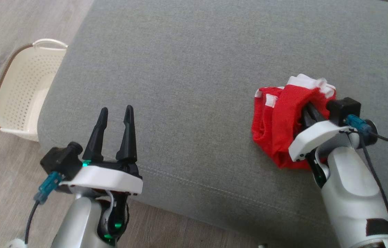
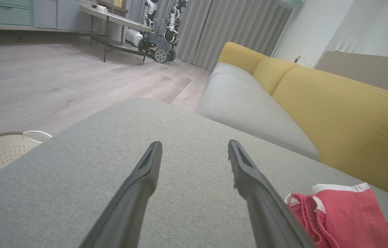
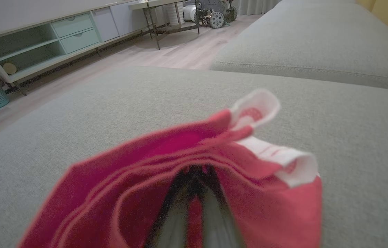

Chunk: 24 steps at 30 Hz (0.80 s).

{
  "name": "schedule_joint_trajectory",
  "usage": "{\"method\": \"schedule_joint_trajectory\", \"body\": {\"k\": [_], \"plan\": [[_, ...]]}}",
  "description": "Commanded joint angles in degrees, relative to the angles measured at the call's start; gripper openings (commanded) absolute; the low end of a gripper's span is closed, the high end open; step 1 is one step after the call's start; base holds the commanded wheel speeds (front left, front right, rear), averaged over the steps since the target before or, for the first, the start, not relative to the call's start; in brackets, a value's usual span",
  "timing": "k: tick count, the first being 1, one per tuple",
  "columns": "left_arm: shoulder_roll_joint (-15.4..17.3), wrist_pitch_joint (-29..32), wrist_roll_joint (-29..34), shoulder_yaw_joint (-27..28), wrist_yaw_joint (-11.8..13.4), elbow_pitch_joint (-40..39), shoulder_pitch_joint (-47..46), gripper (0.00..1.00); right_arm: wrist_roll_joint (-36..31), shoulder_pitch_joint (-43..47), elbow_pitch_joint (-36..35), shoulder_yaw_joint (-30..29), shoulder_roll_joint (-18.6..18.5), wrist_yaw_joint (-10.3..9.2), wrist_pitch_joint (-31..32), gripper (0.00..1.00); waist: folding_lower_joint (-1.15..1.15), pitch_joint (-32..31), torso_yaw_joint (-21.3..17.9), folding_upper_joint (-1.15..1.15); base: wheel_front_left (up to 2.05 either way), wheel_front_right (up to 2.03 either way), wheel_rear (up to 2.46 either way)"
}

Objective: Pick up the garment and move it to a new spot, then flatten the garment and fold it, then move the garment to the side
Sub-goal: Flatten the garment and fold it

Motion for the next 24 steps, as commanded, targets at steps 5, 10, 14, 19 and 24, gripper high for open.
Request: {"method": "schedule_joint_trajectory", "body": {"k": [5,10,14,19,24], "plan": [[0.5,-0.3,-0.6,1.8,0.4,-1.9,-1.1,1.0,-0.3,-3.1,-1.0,4.0,1.5,0.1,-0.5,0.0,0.0,-0.4,1.1,0.0,0.0,0.0,0.0],[0.5,-0.3,-1.4,1.8,0.8,-2.6,-0.9,1.0,-0.2,-4.6,-0.5,6.3,1.9,0.1,-0.1,0.0,0.0,0.2,1.9,0.0,0.0,0.0,0.0],[0.5,-0.3,-1.7,1.5,0.8,-2.4,-0.7,1.0,0.1,-5.9,0.6,8.6,2.1,0.1,0.7,0.0,0.0,1.0,2.5,0.0,0.0,0.0,0.0],[0.5,-0.3,-2.2,1.2,1.1,-2.4,-1.0,1.0,1.1,-6.0,3.6,12.2,2.3,0.1,2.4,0.0,0.0,1.3,3.1,0.0,0.0,0.0,0.0],[0.5,-0.3,-2.2,1.3,1.3,-2.4,-0.9,1.0,6.8,-5.1,4.1,17.5,2.7,0.1,2.0,0.0,0.0,1.1,2.5,0.0,0.0,0.0,0.0]]}}
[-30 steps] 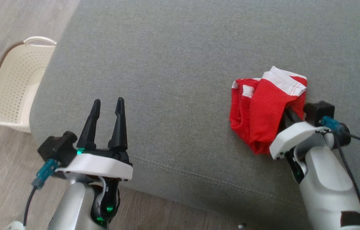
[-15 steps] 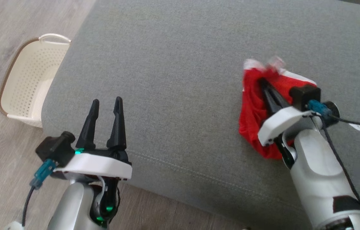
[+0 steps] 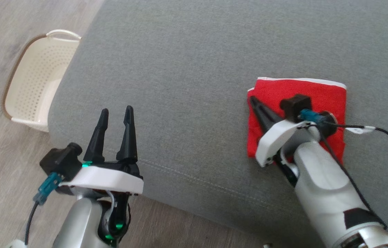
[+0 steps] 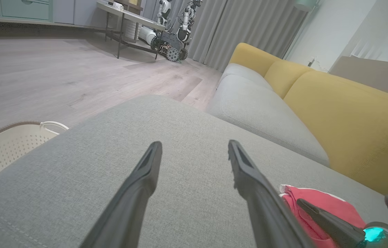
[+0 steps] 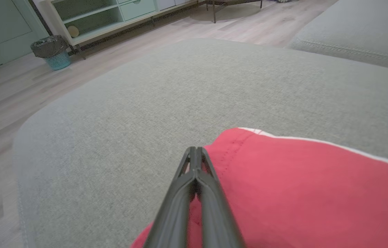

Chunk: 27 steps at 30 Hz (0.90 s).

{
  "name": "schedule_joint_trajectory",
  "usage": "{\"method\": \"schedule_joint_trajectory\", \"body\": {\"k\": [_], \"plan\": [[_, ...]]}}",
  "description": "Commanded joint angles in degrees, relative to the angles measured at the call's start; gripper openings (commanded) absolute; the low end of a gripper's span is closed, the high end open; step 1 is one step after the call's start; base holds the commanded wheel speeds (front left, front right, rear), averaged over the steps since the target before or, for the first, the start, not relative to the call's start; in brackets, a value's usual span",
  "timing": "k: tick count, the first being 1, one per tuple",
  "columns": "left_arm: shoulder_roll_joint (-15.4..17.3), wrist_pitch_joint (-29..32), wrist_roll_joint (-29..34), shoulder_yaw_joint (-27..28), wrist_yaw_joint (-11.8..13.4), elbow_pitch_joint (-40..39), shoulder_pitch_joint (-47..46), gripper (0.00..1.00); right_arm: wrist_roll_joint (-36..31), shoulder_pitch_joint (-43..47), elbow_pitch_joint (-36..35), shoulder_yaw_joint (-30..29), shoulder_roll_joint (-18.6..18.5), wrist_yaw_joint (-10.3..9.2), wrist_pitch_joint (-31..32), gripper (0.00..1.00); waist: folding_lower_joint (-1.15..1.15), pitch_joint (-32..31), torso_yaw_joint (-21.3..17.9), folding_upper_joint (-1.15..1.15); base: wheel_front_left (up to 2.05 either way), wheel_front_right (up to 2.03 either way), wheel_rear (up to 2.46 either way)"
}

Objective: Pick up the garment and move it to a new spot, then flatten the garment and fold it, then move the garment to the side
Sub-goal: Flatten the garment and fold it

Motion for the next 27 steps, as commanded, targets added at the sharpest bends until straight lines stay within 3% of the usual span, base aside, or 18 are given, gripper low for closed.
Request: {"method": "schedule_joint_trajectory", "body": {"k": [1,5,9,19,27], "plan": [[0.5,-0.3,0.1,2.1,0.2,-1.7,-1.2,1.0,2.6,0.2,-2.0,3.7,1.6,0.1,-0.4,0.0,0.0,-0.2,-0.6,0.0,0.0,0.0,0.0],[0.5,-0.3,0.7,2.4,0.0,-1.4,-1.4,1.0,8.2,0.2,-4.4,9.9,1.6,0.1,-0.2,0.0,0.0,-0.6,-2.0,0.0,0.0,0.0,0.0],[0.5,-0.3,1.3,3.0,-0.2,-1.4,-1.7,1.0,10.0,-1.6,-5.5,8.6,0.1,0.1,-2.0,0.0,0.0,-1.3,-4.0,0.0,0.0,0.0,0.0],[0.5,-0.3,2.8,4.9,-1.0,-1.8,-1.5,1.0,4.9,-0.8,-10.7,-4.5,-4.9,0.1,-5.4,0.0,0.0,-4.0,-10.2,0.0,0.0,0.0,0.0],[0.5,-0.3,3.7,5.9,-1.5,-2.4,-1.8,1.0,-2.2,8.3,-24.7,-16.0,-5.1,0.1,-5.7,0.0,0.0,-4.4,-14.6,0.0,0.0,0.0,0.0]]}}
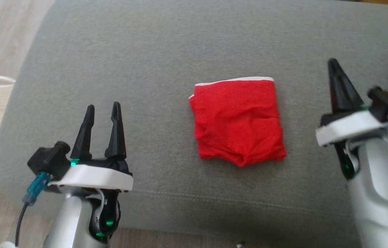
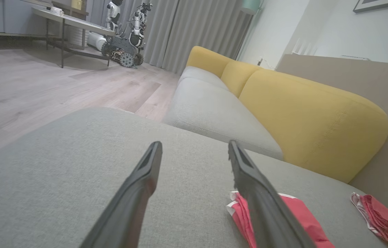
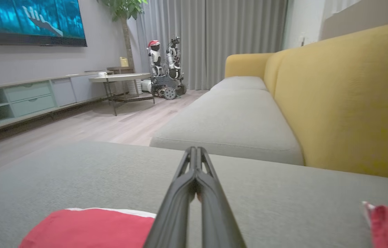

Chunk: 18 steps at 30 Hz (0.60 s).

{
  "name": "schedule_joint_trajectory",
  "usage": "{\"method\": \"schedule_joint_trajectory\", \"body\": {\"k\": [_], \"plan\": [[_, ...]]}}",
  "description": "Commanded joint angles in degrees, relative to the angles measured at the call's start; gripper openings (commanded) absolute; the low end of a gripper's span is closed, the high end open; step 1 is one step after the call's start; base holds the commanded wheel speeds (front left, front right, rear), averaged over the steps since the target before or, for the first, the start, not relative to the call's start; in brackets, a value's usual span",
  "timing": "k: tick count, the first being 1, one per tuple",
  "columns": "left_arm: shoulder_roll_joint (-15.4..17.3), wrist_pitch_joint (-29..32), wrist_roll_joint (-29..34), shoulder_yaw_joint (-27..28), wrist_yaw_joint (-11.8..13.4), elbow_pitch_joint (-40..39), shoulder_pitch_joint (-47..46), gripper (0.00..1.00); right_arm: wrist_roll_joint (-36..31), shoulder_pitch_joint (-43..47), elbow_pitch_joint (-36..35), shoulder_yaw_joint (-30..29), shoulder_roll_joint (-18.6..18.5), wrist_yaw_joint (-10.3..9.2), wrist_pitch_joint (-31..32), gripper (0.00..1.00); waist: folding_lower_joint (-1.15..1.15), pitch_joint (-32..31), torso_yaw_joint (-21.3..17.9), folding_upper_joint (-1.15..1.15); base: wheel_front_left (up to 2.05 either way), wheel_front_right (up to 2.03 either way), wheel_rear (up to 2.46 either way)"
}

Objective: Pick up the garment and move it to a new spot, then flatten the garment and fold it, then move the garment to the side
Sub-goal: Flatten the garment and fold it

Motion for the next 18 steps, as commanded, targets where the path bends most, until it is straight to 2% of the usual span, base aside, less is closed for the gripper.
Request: {"method": "schedule_joint_trajectory", "body": {"k": [1,9,10,11,12,18], "plan": [[0.5,-0.3,0.7,2.3,-0.4,-2.1,-1.8,1.0,-1.7,1.5,-5.0,-0.9,0.9,0.1,-0.6,0.0,0.0,0.0,-1.5,0.0,0.0,0.0,0.0],[0.5,-0.3,0.9,2.3,-0.8,-1.3,-1.4,1.0,-6.0,10.6,-14.3,-7.0,4.1,0.1,-0.6,0.0,0.0,-0.2,-3.5,0.0,0.0,0.0,0.0],[0.5,-0.3,0.2,2.2,-0.9,-1.0,-1.1,1.0,-6.3,11.7,-14.8,-7.4,4.6,0.1,-0.6,0.24,0.0,-0.3,-3.7,0.0,0.0,0.0,0.0],[0.5,-0.3,-0.7,2.1,-1.0,-0.8,-0.7,1.0,-6.7,12.7,-15.1,-7.6,5.0,0.1,-0.6,0.71,0.0,-0.5,-3.9,0.0,0.0,0.0,0.0],[0.5,-0.3,-1.0,2.1,-1.1,-0.6,-0.4,1.0,-6.9,13.5,-15.5,-7.7,5.4,0.1,-0.6,1.0,0.0,-0.6,-4.1,0.0,0.0,0.0,0.0],[0.5,-0.3,-0.5,2.3,-1.6,-0.2,0.9,1.0,-8.2,16.2,-17.0,-8.4,6.7,0.1,-0.6,1.0,0.0,-1.2,-4.4,0.0,0.0,0.0,0.0]]}}
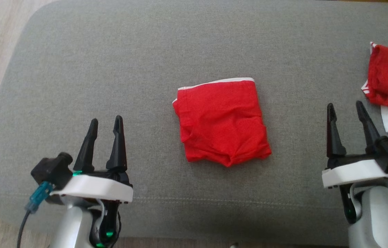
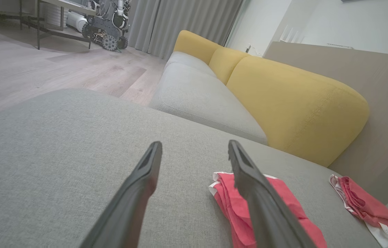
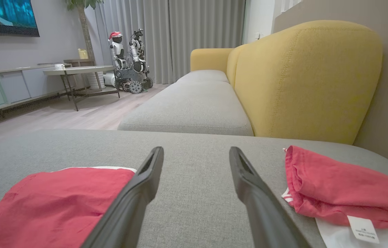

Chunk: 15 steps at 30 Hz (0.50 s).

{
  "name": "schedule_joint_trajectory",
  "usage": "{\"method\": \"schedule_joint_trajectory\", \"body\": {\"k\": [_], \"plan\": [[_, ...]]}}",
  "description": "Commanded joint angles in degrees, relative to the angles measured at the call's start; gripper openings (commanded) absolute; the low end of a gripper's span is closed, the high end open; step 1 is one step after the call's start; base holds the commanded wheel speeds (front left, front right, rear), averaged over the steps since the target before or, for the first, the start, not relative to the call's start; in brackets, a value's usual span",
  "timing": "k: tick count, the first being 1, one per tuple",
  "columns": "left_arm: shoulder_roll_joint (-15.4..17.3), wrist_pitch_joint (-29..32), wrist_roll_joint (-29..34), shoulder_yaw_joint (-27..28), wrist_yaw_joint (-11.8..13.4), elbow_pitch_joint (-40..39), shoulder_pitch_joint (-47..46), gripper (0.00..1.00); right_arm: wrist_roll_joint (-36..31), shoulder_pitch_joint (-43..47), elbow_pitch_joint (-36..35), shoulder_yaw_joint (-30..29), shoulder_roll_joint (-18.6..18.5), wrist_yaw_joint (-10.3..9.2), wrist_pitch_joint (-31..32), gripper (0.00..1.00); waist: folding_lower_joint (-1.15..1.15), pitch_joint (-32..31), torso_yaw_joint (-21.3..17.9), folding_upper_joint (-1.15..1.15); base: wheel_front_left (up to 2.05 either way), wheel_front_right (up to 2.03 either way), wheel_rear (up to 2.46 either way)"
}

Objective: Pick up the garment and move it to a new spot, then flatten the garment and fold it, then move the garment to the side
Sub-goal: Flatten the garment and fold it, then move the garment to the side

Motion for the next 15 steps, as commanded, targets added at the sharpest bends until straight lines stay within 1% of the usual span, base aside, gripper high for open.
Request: {"method": "schedule_joint_trajectory", "body": {"k": [1,15], "plan": [[0.5,-0.3,0.7,2.1,-0.2,-1.7,-1.4,1.0,-0.2,-0.7,-2.2,1.2,0.5,0.1,-0.6,1.0,0.0,-0.1,0.0,0.0,0.0,0.0,0.0],[0.5,-0.3,1.5,2.2,-0.7,-1.8,-1.0,1.0,-0.7,0.2,-2.5,1.0,1.1,0.1,-0.6,1.0,0.0,-0.8,1.1,0.0,0.0,0.0,0.0]]}}
